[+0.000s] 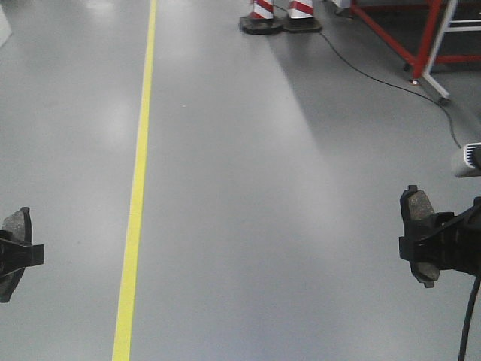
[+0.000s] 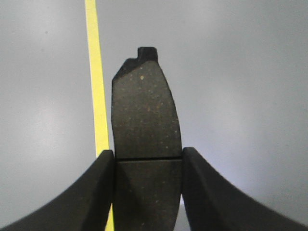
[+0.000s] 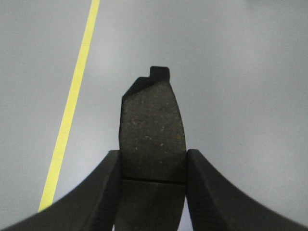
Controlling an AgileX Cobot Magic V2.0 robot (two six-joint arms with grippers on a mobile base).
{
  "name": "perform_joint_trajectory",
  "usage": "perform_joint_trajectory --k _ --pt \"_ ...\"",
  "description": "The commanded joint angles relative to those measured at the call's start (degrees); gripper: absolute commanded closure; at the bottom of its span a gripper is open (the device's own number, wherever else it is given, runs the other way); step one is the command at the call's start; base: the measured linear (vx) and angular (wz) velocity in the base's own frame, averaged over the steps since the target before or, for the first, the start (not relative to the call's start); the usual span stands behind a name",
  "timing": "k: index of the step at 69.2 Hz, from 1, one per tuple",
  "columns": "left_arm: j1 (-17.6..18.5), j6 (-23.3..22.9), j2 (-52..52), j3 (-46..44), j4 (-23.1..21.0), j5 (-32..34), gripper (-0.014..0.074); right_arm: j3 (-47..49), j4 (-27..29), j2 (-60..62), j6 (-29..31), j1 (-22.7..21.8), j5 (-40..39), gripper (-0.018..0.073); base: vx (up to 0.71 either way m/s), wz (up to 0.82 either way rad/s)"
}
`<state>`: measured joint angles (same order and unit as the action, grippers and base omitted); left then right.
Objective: Move and align brake pads A on conveyor
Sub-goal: 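Drive forward along the yellow floor line holding both pads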
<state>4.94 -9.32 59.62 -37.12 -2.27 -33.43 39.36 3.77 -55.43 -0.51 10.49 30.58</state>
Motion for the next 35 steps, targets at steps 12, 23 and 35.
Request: perform_joint_trajectory --k 12,23,35 --pt "0.32 -0.31 -1.17 -1.77 -0.17 4.00 0.0573 1.76 -0.11 0.96 -0.01 0.04 -4.35 0.0562 0.26 0.30" --pt "0.32 -0.31 -1.17 -1.77 -0.17 4.00 0.0573 1.76 -0.11 0.96 -0.01 0.04 -4.35 0.0562 0.27 0.27" --pt "0.32 -0.31 -1.17 -1.77 -0.17 4.00 0.0573 1.76 -0.11 0.96 -0.01 0.04 -4.35 0.0562 0.29 0.17"
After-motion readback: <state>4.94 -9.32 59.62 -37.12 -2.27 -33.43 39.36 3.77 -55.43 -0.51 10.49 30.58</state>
